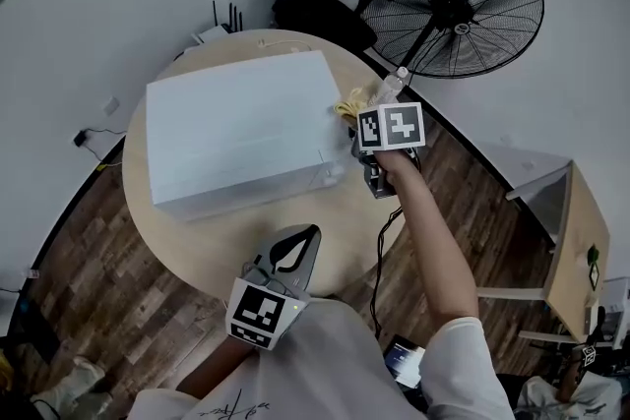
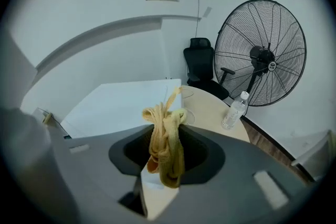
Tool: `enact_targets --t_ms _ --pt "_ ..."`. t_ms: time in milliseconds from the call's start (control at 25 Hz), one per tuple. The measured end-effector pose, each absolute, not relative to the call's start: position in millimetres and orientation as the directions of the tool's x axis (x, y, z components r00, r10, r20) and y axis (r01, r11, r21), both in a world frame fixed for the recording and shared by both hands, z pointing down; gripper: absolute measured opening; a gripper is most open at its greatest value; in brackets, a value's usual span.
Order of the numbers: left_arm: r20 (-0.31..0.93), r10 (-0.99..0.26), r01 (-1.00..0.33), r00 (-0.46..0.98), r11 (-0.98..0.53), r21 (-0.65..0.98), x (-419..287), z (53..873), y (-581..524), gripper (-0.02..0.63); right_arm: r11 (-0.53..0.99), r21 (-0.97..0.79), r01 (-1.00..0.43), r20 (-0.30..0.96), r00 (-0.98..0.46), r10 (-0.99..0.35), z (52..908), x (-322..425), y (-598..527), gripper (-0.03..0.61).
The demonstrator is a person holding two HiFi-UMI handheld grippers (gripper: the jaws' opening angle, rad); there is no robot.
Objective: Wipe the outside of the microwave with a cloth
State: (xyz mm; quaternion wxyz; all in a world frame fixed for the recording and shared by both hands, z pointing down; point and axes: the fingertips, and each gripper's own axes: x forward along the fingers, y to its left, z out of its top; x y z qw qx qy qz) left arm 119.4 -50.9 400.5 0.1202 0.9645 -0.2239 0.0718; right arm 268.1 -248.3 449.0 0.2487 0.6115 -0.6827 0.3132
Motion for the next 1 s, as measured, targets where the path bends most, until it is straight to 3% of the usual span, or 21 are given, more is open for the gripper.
enact_targets --t_ms 360,1000 --pt "0.184 -0.447 -0.480 0.875 -0.851 0.215 92 403 -48 -0.008 0.031 -0.080 -0.996 0.726 -0.080 -0.683 457 242 -245 0.141" --pt "0.163 -0.471 -0.498 0.867 -0.834 0.237 49 409 -32 -0.008 0.042 -0.127 -0.991 0.713 -0.121 -0.690 458 171 -236 0.143"
